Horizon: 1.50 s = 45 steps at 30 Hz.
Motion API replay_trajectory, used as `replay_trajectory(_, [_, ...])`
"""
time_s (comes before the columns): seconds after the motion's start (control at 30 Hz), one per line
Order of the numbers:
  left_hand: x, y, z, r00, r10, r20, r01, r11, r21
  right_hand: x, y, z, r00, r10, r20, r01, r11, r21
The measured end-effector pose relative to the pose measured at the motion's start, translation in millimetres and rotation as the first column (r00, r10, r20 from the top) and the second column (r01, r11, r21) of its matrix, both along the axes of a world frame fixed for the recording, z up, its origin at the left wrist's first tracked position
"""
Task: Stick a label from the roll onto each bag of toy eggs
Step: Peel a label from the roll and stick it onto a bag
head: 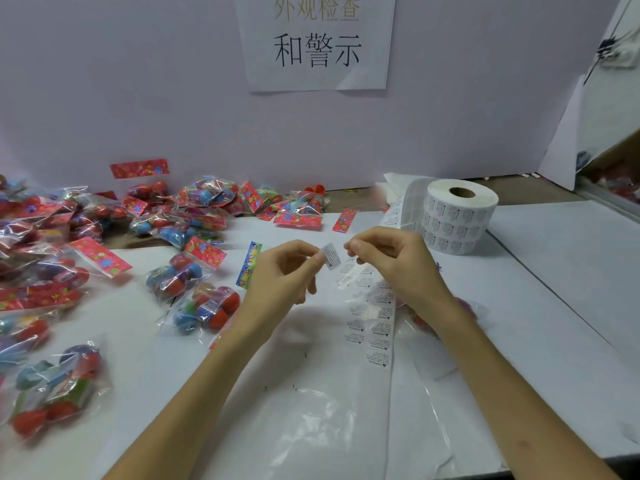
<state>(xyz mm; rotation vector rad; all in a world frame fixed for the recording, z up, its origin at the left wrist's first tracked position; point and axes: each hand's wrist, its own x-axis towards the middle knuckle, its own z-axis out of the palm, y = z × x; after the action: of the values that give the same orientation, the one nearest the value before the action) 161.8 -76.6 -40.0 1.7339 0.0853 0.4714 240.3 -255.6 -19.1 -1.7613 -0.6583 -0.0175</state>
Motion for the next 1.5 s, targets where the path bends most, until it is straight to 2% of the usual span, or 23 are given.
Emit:
replay_trajectory(0.13, [-1, -3, -2, 1.0, -0.016, 0.006, 0.015, 0.994, 0.106, -2, 2, -2, 1.0, 0.027, 0.014, -0.027, 0.999, -0.028])
replay_trajectory(0.27, [-3, -5, 0, 1.0, -0.015, 0.006, 0.014, 0.989, 0.146, -1, 2, -4, 0.999, 0.046, 0.028, -0.044, 0.995, -0.085])
replay_trajectory(0.43, [-3, -6, -1, 0.998, 0.063, 0.014, -0.065, 0.97, 0.233, -2, 3, -6, 0.997, 0.077, 0.02, -0.073, 0.986, -0.147])
replay_trajectory(0.53, [-3, -4, -2, 0.979, 0.184, 0.083, -0.202, 0.894, 0.399, -4, 5, -7, 0.998, 0.062, 0.009, -0.06, 0.987, -0.148])
replay_trajectory(0.63, [-2, 6, -5, 0.916, 0.371, 0.154, -0.395, 0.759, 0.517, -1, 3, -6, 1.0, -0.001, -0.002, 0.0, 0.996, -0.086])
replay_trajectory(0.7, [0, 17, -7, 0.853, 0.512, 0.102, -0.469, 0.666, 0.58, 1, 2, -4, 0.999, -0.041, -0.007, 0.041, 0.999, -0.036])
replay_trajectory(0.77, [2, 27, -7, 0.784, 0.621, -0.021, -0.457, 0.599, 0.657, 2, 2, -4, 0.998, -0.053, -0.02, 0.053, 0.999, 0.004])
replay_trajectory(0.87, [3, 39, -10, 0.716, 0.673, -0.185, -0.379, 0.597, 0.707, 2, 4, -5, 0.999, -0.035, -0.027, 0.035, 0.999, 0.006])
replay_trajectory(0.97, [2, 42, -10, 0.7, 0.678, -0.222, -0.366, 0.608, 0.704, 1, 6, -6, 0.999, -0.014, -0.029, 0.015, 1.0, 0.005])
replay_trajectory(1.03, [2, 40, -9, 0.718, 0.665, -0.206, -0.384, 0.625, 0.68, 1, 7, -7, 1.0, -0.01, -0.029, 0.01, 1.0, 0.002])
replay_trajectory(1.1, [1, 39, -8, 0.779, 0.607, -0.159, -0.422, 0.694, 0.583, 1, 7, -8, 0.999, -0.01, -0.033, 0.01, 1.0, -0.004])
replay_trajectory(1.17, [1, 36, -6, 0.846, 0.526, -0.092, -0.442, 0.786, 0.432, 2, 6, -8, 0.999, -0.016, -0.052, 0.016, 1.0, -0.002])
replay_trajectory(1.3, [2, 30, 1, 0.915, 0.402, -0.028, -0.396, 0.911, 0.113, 3, 8, -10, 0.982, -0.01, -0.188, 0.025, 0.997, 0.078])
replay_trajectory(1.4, [2, 26, 5, 0.951, 0.308, -0.018, -0.308, 0.948, -0.084, 2, 9, -11, 0.963, 0.007, -0.269, 0.031, 0.99, 0.138])
replay_trajectory(1.5, [1, 23, 9, 0.974, 0.225, -0.015, -0.223, 0.951, -0.214, 2, 11, -13, 0.953, -0.003, -0.304, 0.035, 0.994, 0.101])
